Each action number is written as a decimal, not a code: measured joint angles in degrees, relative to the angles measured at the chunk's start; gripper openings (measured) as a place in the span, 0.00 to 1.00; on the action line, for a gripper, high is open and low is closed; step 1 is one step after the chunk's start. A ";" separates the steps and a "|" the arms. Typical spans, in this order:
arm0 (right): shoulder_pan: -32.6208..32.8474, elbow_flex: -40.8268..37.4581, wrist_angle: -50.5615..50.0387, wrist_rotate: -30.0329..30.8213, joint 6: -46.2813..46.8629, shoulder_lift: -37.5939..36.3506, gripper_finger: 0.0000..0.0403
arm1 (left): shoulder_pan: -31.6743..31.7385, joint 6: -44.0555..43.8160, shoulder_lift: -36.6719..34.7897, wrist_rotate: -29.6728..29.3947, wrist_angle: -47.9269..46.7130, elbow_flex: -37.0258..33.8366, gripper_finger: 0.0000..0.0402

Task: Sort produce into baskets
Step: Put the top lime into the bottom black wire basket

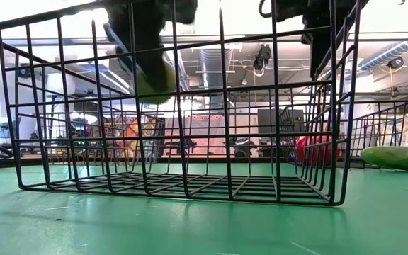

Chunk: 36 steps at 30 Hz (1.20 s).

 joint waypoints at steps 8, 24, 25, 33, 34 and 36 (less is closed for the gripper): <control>8.54 -0.80 -4.00 -0.19 12.79 -0.11 0.03 | 0.10 -2.23 7.52 1.73 -1.72 5.02 0.41; 35.36 -3.43 1.52 -12.27 49.21 4.38 0.03 | 1.49 -17.96 8.18 0.79 7.42 -1.53 0.45; 36.42 -3.43 1.46 -14.31 49.54 5.15 0.03 | 1.47 -18.63 8.16 0.79 7.73 -1.84 0.46; 42.04 -2.70 4.29 -27.38 48.16 13.83 0.03 | 1.47 -23.38 8.17 -0.97 7.80 -2.44 0.60; 42.03 -2.52 3.92 -29.80 47.85 14.73 0.03 | 1.47 -24.31 8.19 -1.07 7.09 -1.95 0.62; 42.01 -2.36 2.70 -33.98 46.76 15.84 0.03 | 1.51 -25.11 8.16 -1.11 6.01 -0.21 0.66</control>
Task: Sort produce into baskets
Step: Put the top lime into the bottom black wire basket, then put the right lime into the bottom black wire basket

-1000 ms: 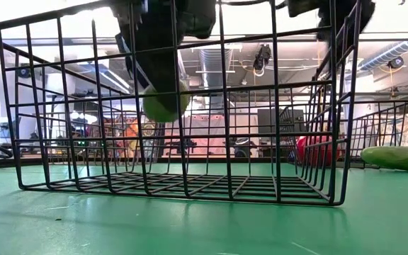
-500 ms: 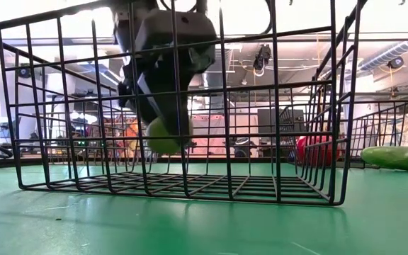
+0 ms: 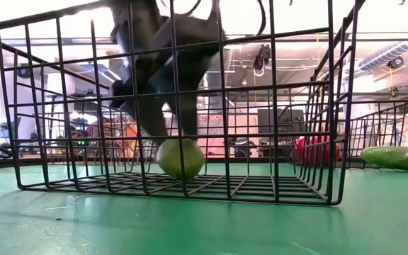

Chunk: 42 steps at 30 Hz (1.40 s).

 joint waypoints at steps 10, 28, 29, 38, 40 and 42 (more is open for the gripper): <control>1.96 0.15 -2.86 -3.64 1.47 -0.47 0.03 | -2.28 0.80 -0.20 -5.18 -13.37 16.74 0.72; 3.14 0.05 -1.67 -15.21 -0.58 7.11 0.03 | -20.38 3.59 -0.23 -33.60 -19.76 33.94 0.72; 3.13 0.11 -1.90 -15.25 -0.62 7.21 0.03 | -20.51 3.37 -0.22 -33.58 -19.88 33.68 0.72; 2.95 0.57 -1.87 -15.18 -4.89 7.09 0.03 | -20.61 1.14 0.64 -33.55 -19.88 32.28 0.72; 2.95 0.57 -1.83 -15.15 -6.72 7.09 0.03 | -20.61 1.14 0.96 -33.53 -19.84 32.26 0.72; 2.97 0.55 -1.83 -14.99 -7.23 7.05 0.03 | -20.64 1.14 1.27 -33.52 -19.82 32.26 0.72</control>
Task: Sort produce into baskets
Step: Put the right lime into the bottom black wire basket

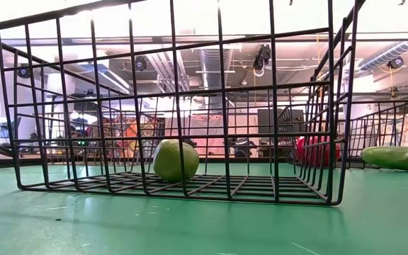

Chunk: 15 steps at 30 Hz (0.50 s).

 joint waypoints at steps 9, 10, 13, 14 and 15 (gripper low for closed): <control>0.01 -0.03 -5.59 -4.43 -3.90 -0.05 0.04 | -0.46 0.00 1.57 1.48 0.67 -0.01 0.72; -0.05 0.04 -6.15 -5.33 -3.88 -0.05 0.05 | -0.47 0.11 1.88 1.48 1.16 -0.02 0.72; -0.20 0.70 -5.93 -5.51 -3.90 -0.05 0.12 | -0.47 1.27 2.82 1.41 2.18 -0.02 0.72; -0.26 0.95 -5.89 -5.10 -3.93 -0.07 0.15 | -0.47 1.42 3.27 1.28 2.49 -0.02 0.72; -0.34 1.19 -5.82 -4.41 -3.88 -0.07 0.19 | -0.47 1.52 3.55 0.80 2.45 -0.02 0.72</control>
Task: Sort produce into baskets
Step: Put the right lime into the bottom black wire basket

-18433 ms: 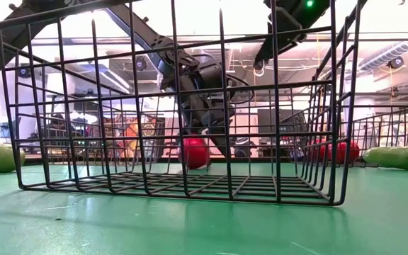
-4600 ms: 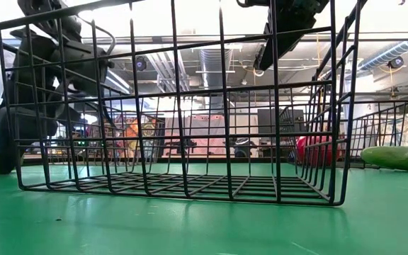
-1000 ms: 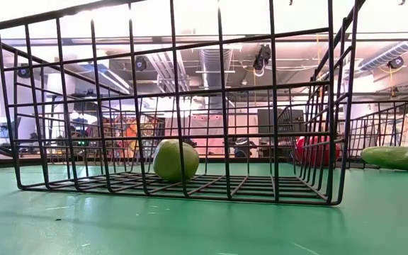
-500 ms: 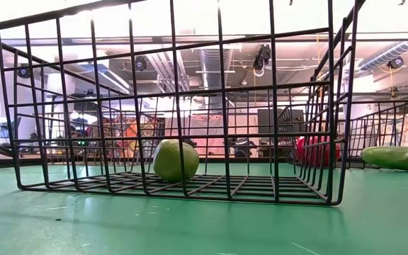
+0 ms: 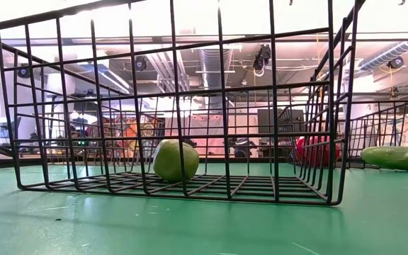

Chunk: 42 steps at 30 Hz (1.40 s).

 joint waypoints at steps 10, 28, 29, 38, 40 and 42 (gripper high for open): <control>-1.91 0.91 1.04 7.38 0.62 0.06 0.51 | -0.26 0.05 0.69 -0.44 -0.03 -0.04 0.72; -1.81 -7.21 6.50 8.78 4.05 0.24 0.62 | -0.81 0.05 0.67 -0.81 0.28 -0.04 0.72; -1.80 -7.35 6.52 8.72 4.18 0.24 0.61 | -0.85 0.05 0.67 -0.81 0.30 -0.04 0.72; -1.80 -6.74 7.10 8.61 2.48 0.24 0.58 | -1.50 2.00 0.43 -0.86 -2.09 1.31 0.72; -2.07 -5.43 7.53 8.30 2.29 0.06 0.57 | -2.41 1.96 0.22 -2.33 -6.43 4.52 0.72; -2.50 -3.18 6.58 7.46 1.82 -0.49 0.57 | -3.43 1.55 -0.06 -3.91 -12.08 8.61 0.72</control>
